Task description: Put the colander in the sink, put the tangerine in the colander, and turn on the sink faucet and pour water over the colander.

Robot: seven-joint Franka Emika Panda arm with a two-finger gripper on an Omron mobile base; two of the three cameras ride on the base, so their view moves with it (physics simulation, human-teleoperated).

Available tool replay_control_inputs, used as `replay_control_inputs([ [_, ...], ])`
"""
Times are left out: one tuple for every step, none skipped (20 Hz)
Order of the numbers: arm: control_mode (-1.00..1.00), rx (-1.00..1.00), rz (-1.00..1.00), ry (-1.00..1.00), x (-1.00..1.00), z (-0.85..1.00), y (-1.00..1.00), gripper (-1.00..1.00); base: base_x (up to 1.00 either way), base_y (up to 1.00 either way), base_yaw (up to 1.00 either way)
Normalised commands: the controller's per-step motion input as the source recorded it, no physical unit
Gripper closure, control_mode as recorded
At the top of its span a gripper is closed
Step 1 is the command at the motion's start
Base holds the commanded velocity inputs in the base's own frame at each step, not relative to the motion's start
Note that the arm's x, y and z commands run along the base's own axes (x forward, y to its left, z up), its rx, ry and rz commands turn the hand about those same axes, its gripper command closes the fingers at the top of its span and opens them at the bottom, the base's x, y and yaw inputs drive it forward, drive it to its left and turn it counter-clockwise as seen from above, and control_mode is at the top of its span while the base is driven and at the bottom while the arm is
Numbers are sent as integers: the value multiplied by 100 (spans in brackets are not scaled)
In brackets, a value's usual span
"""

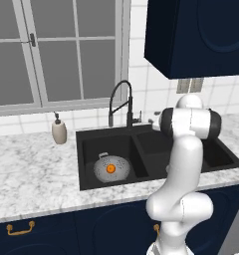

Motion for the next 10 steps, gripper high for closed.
replay_control_inputs([
  [-100,0,-3,1,19,0,2,-100,0,0,0],
  [-100,0,-5,0,21,-4,8,-100,0,0,0],
  [-100,0,-6,0,22,-6,5,-100,0,0,0],
  [-100,0,-7,0,20,-12,4,-100,0,0,0],
  [-100,0,-7,2,24,-15,5,-100,0,0,0],
  [-100,0,-8,3,25,-20,4,-100,0,0,0],
  [-100,0,-8,2,29,-19,5,-100,0,0,0],
  [-100,0,-9,2,31,-18,2,-100,0,0,0],
  [-100,0,-9,2,32,-19,5,-100,0,0,0],
  [-100,0,-9,4,33,-19,4,-100,0,0,0],
])
